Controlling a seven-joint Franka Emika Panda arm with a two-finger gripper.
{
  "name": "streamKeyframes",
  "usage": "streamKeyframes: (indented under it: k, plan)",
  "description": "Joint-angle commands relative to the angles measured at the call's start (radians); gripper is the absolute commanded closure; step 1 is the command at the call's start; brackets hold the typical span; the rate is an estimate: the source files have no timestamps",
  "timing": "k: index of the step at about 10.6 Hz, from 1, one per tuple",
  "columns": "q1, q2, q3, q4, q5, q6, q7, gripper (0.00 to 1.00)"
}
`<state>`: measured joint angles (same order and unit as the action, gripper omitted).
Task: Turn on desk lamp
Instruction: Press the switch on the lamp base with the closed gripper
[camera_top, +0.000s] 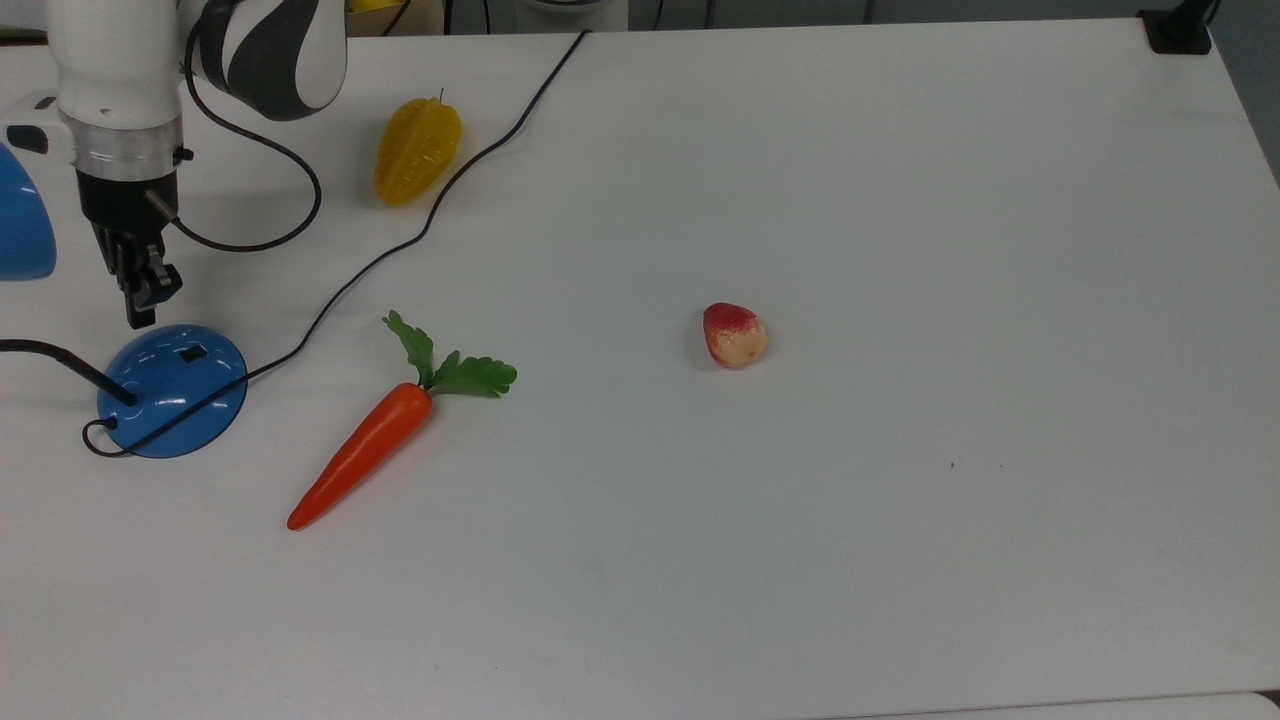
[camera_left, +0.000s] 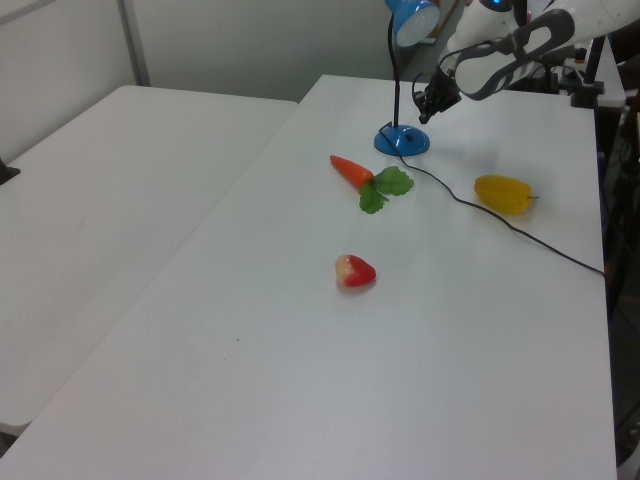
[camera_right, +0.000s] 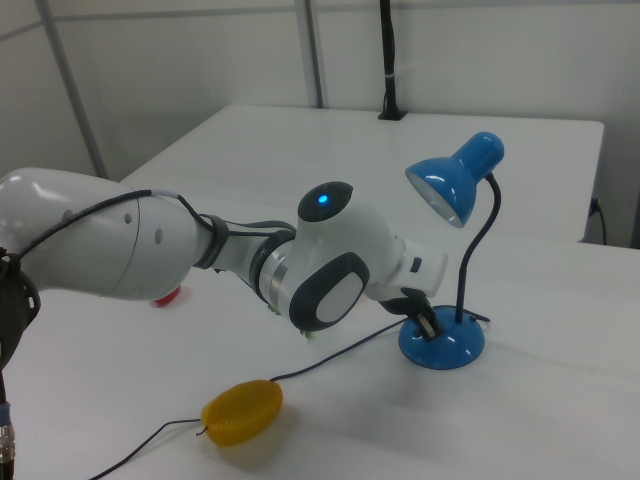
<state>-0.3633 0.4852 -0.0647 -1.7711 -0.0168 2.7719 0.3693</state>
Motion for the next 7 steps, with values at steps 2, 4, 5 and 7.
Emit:
streamKeyframes:
  k: [2,4,5,7]
  plan:
    - [0.033,0.004,-0.012,0.002,-0.022,0.018,0.048,1.00]
    - [0.043,0.009,-0.012,0.002,-0.022,0.018,0.048,1.00]
    - [0.053,0.013,-0.012,0.002,-0.020,0.018,0.050,1.00]
    - [0.063,0.029,-0.012,0.005,-0.025,0.018,0.068,1.00]
